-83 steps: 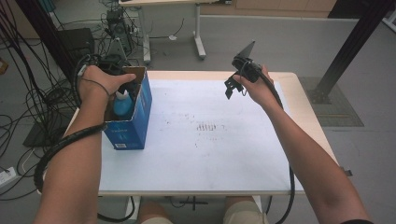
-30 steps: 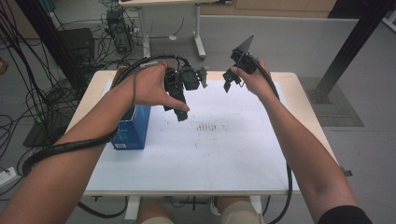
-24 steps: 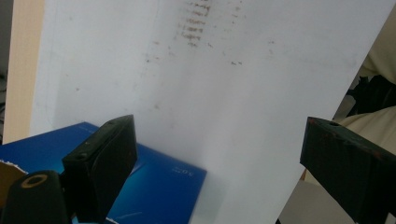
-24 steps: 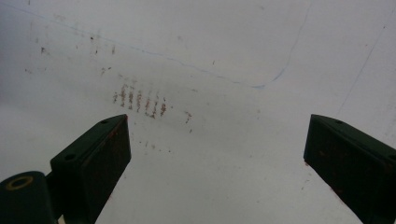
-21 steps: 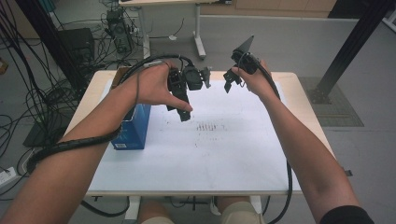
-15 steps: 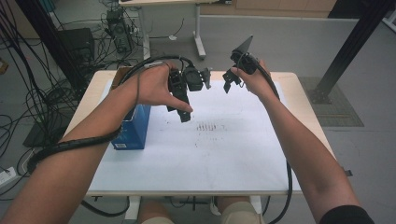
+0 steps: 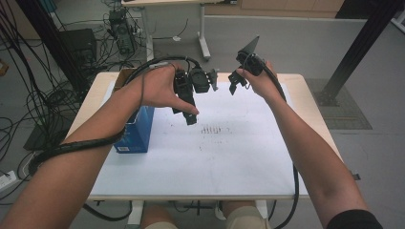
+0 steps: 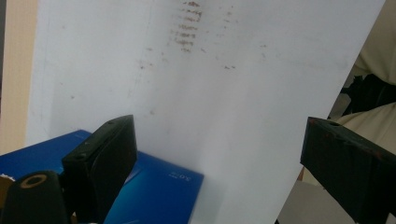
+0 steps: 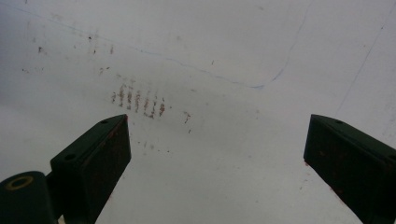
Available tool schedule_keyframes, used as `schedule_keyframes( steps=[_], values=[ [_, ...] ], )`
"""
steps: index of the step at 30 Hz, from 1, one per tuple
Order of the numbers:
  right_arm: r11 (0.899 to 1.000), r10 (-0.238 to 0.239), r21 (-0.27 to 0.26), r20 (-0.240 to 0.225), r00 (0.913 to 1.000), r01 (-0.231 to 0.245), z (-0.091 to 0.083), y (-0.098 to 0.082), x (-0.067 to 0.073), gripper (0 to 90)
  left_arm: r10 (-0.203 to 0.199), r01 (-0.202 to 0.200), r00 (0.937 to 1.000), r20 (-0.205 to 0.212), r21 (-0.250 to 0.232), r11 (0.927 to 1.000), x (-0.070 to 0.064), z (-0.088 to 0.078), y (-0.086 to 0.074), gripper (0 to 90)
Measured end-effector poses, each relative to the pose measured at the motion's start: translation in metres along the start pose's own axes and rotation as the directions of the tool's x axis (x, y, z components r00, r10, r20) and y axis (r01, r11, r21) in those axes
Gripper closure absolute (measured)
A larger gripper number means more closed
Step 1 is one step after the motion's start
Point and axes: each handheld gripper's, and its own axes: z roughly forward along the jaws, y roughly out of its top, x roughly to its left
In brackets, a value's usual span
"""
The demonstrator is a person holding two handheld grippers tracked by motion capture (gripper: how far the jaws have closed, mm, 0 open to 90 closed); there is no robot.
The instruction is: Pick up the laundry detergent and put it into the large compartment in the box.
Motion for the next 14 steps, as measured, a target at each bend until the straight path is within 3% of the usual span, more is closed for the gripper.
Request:
schedule_keyframes(
  steps=[14],
  values=[
    [1.000,-0.002,-0.006,0.000,1.0000,0.002,-0.0034,-0.0033,-0.0015,7.1,0.011,-0.011,0.9999,-0.003,-0.014,0.9998,-0.0021,-0.0019,0.0020,11.2]
  ],
)
